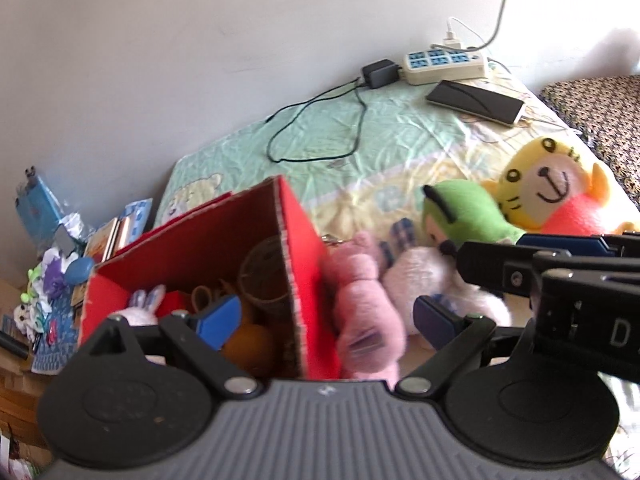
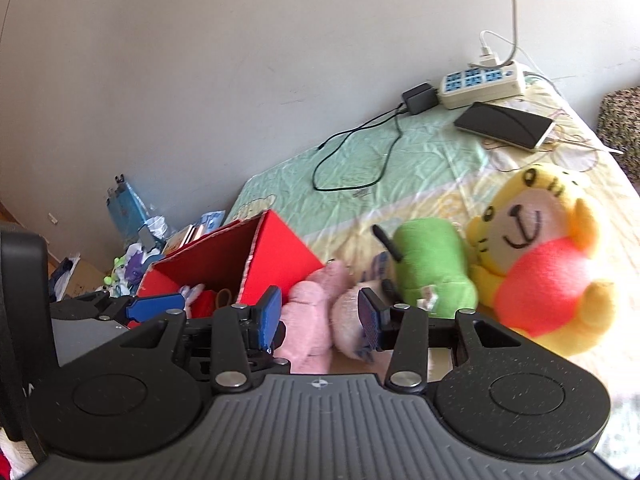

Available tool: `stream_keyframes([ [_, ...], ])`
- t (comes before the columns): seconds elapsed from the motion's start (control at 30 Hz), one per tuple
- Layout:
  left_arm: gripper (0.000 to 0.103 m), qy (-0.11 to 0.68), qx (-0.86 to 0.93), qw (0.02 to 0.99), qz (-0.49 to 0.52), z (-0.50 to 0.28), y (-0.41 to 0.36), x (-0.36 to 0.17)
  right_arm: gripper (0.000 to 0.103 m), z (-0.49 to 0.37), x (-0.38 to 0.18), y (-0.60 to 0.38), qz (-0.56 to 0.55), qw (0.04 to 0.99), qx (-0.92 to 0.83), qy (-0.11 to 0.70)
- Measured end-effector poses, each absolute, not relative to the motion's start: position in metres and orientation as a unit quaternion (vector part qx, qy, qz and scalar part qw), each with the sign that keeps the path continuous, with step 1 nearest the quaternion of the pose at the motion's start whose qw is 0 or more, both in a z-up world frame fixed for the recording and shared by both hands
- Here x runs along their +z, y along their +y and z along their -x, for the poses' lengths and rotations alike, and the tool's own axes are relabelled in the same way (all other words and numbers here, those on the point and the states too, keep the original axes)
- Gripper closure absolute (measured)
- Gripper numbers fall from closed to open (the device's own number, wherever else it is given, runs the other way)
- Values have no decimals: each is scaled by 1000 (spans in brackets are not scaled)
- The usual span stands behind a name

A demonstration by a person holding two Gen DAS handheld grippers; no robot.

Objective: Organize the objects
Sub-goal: 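Move the right gripper back toward the yellow tiger plush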

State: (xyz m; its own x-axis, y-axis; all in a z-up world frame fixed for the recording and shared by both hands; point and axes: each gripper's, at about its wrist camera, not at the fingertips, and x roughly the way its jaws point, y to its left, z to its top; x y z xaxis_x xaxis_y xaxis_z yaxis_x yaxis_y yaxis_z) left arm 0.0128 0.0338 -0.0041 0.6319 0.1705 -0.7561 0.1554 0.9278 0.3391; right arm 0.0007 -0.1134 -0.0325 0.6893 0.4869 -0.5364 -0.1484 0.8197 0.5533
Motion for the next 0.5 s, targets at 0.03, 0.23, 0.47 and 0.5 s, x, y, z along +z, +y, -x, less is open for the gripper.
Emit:
stream_keyframes([
  [0.03,9,430,2,882,-192,-13,30,-5,57,0,-33,-117,-243,887,176,351],
  [0.23,9,433,-16,879,-199,-18,10,-9,57,-2,-37,-137,-253,888,157,350],
  [0.47,9,441,-41,872,-207,-25,-14,-19,57,-3,-45,-165,-269,887,128,353],
  [0.5,9,443,-45,871,-207,-25,-18,-21,57,-3,-45,-168,-270,887,124,352],
])
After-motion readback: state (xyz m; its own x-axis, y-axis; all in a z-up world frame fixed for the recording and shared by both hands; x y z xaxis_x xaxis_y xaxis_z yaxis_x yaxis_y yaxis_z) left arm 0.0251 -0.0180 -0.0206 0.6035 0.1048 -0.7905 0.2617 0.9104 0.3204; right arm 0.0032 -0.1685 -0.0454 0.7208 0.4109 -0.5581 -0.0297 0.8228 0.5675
